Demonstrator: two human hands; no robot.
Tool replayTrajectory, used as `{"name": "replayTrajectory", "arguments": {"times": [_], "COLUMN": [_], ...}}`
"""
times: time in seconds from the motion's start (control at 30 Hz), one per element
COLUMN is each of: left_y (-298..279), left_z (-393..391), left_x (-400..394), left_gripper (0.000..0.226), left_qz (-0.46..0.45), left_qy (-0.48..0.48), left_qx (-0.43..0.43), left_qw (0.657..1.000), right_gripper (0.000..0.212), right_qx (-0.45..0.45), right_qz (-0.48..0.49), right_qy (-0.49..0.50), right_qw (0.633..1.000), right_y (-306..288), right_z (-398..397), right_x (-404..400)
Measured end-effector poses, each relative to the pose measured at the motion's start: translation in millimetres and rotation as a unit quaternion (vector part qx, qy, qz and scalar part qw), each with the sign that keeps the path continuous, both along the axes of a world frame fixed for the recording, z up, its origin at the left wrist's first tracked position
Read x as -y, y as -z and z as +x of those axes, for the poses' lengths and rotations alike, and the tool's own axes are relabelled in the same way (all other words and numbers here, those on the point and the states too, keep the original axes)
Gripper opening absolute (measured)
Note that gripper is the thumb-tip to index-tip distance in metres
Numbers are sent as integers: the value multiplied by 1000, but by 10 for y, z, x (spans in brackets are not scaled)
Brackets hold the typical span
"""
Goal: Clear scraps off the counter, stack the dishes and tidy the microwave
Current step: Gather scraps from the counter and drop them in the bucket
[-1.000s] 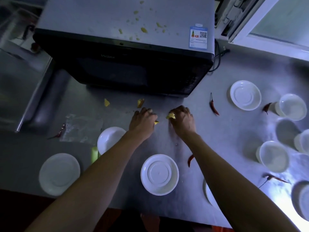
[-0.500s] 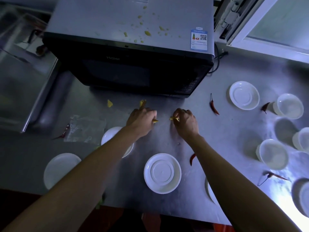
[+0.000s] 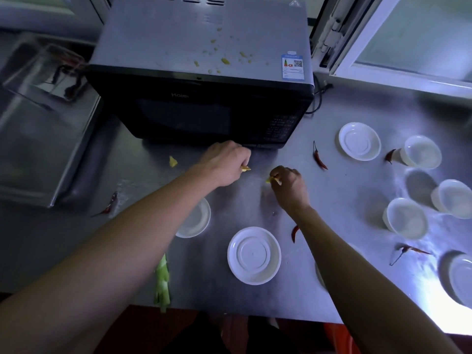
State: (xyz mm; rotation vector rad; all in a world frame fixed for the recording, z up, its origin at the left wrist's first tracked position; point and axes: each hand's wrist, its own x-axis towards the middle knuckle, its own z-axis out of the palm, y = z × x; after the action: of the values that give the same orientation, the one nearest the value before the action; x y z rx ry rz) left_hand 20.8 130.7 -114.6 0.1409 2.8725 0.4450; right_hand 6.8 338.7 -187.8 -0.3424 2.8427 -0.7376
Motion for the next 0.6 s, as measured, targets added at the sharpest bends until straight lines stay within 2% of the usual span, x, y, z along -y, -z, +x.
{"name": "replayTrajectory", "arguments": {"times": [0.2, 0.6], "left_y": [-358, -702], "left_z": [26, 130], "left_x": [-331, -1306], "left_gripper": [18, 15], "left_qz": [-2, -32], "left_qy": [51, 167], "left_qx": [-37, -68], "left_qw": [998, 983], "right_gripper": [24, 16], "right_qx": [4, -29], "right_qz": [-40, -99], "right_qy": [67, 217], "right_qw": [997, 971], "right_y": [-87, -272], "right_z": [194, 652], "right_x": [-196, -1079]}}
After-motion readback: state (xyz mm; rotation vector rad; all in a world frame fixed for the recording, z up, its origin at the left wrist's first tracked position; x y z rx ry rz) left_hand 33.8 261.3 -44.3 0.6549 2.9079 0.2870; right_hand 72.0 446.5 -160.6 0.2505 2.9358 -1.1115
